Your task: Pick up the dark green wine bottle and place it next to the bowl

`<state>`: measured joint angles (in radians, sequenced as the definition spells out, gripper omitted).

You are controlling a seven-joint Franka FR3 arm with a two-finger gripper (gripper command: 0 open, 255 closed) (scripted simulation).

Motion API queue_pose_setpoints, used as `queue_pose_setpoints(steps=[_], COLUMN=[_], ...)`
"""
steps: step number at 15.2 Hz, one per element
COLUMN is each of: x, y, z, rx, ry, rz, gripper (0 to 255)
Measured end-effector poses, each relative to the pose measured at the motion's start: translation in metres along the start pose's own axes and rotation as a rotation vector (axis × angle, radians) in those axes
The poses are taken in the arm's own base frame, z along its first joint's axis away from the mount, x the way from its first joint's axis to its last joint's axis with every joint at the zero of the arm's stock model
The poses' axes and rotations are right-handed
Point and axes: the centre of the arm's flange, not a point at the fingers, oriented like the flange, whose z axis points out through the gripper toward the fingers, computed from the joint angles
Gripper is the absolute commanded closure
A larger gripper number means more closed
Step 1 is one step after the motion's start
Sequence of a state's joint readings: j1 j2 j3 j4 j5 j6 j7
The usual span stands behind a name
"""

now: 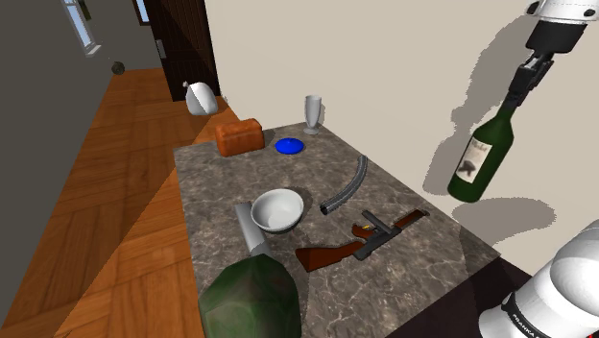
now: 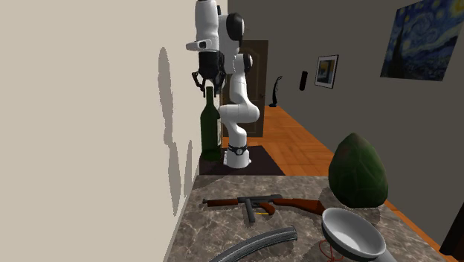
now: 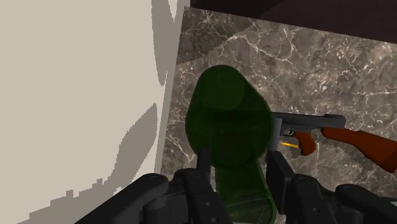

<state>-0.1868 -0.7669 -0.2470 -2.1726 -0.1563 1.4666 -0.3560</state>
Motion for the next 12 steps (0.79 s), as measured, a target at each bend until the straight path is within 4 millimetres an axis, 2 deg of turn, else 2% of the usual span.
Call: queue_pose_setpoints(steps=[12], x=[0.004], y=[0.0], z=[-0.063], rx=[0.0], ry=[0.0], rz=[0.0], gripper=[255])
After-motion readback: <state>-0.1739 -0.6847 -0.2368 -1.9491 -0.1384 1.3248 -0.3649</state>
